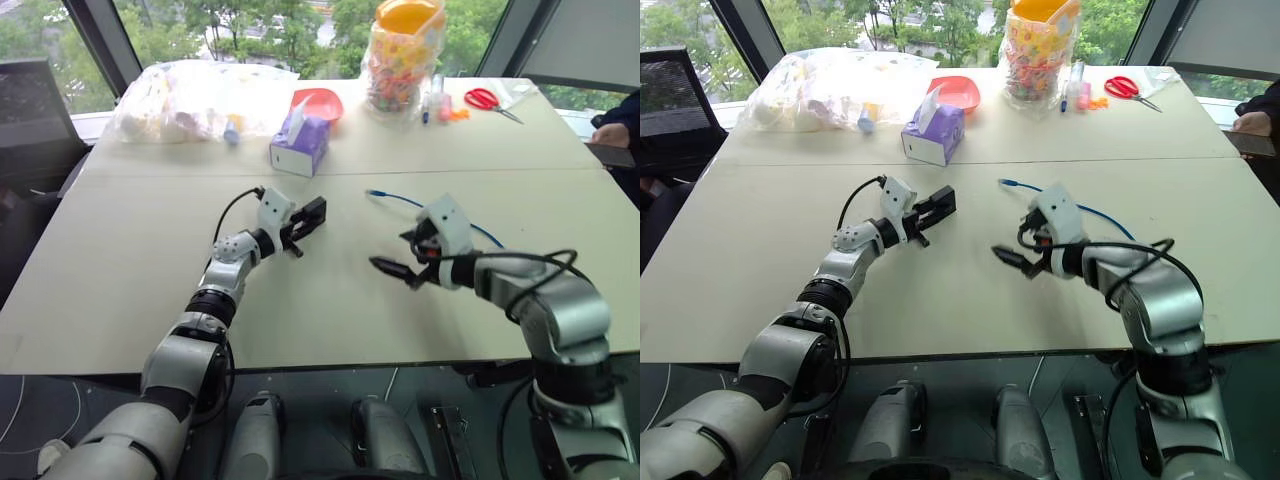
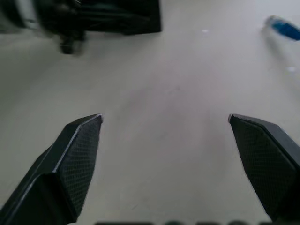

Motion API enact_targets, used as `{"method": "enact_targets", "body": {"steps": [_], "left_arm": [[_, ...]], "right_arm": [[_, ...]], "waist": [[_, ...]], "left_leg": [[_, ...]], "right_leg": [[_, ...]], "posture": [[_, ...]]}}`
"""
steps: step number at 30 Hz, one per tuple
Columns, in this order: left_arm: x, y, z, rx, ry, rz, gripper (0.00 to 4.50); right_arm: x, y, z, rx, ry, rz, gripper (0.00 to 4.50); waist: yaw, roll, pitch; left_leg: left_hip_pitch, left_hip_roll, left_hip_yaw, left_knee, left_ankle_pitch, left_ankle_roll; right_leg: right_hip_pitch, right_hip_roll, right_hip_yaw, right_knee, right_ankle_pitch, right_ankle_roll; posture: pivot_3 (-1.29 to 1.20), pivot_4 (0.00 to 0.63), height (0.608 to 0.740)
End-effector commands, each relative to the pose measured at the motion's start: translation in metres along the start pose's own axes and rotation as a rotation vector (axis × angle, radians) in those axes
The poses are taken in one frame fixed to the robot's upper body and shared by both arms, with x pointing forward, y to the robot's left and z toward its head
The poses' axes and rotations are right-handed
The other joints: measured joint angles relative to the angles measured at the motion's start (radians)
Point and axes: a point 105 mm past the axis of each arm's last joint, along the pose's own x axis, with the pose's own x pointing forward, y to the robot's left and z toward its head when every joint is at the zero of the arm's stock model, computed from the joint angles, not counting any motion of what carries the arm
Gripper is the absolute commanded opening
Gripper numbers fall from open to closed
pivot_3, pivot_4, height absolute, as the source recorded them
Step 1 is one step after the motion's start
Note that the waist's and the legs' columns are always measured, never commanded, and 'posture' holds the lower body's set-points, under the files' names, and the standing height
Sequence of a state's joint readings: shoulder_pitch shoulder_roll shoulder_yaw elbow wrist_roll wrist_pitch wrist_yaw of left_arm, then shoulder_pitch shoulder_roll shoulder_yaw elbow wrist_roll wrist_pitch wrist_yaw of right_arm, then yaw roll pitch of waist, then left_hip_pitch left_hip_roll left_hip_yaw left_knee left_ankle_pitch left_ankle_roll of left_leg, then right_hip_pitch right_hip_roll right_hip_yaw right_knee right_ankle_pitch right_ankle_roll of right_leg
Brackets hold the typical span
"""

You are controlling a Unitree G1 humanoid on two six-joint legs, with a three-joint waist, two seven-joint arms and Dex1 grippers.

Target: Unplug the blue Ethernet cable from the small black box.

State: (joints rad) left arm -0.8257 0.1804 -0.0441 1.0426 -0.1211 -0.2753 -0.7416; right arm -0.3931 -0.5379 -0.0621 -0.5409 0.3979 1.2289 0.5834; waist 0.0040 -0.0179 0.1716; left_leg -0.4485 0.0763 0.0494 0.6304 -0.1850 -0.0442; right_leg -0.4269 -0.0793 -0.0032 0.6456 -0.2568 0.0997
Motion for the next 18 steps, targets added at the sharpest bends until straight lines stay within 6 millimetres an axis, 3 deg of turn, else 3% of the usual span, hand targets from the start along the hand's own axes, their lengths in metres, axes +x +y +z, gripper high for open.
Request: {"method": "enact_targets", "body": {"steps": [1, 4, 9, 13, 18], "left_arm": [[-0.01, 0.005, -0.013, 0.009, 0.04, 0.001, 3.12], [-0.03, 0.017, -0.015, 0.033, 0.046, 0.002, 4.19], [-0.06, 0.026, 0.0, 0.029, -0.003, -0.033, 4.19], [-0.085, 0.02, 0.021, 0.026, -0.029, -0.068, 4.19], [-0.111, 0.007, 0.038, 0.02, -0.014, -0.085, 4.19]], "right_arm": [[-0.013, 0.007, 0.011, -0.029, -0.043, -0.005, 4.5], [-0.021, 0.013, 0.003, -0.022, -0.023, 0.012, 4.5], [-0.026, 0.013, -0.006, -0.036, 0.008, 0.013, 4.5], [-0.029, 0.006, -0.011, -0.052, 0.026, 0.003, 4.5], [-0.032, -0.01, 0.003, -0.081, -0.04, -0.032, 4.5]], "waist": [[0.0, 0.0, 0.0], [-0.004, 0.0, 0.0], [-0.026, 0.0, 0.0], [-0.02, 0.0, 0.0], [-0.013, 0.0, 0.0]], "left_leg": [[0.002, 0.0, 0.0, 0.0, 0.0, 0.0], [0.004, 0.0, 0.0, -0.001, 0.0, 0.0], [0.004, 0.001, 0.0, -0.004, 0.0, 0.0], [0.004, 0.002, 0.0, -0.005, 0.0, 0.0], [0.003, 0.002, 0.001, -0.003, 0.0, 0.0]], "right_leg": [[0.002, 0.0, 0.0, 0.0, 0.0, 0.0], [0.003, 0.0, 0.0, 0.0, 0.0, -0.001], [0.002, 0.0, 0.0, 0.0, 0.0, -0.001], [0.001, 0.001, 0.0, 0.0, 0.0, -0.001], [0.002, -0.001, 0.0, -0.002, -0.001, -0.001]], "posture": [[0.0, 0.15, 0.735], [0.0, 0.15, 0.735], [0.0, 0.15, 0.735], [0.0, 0.15, 0.735], [0.0, 0.15, 0.735]]}}
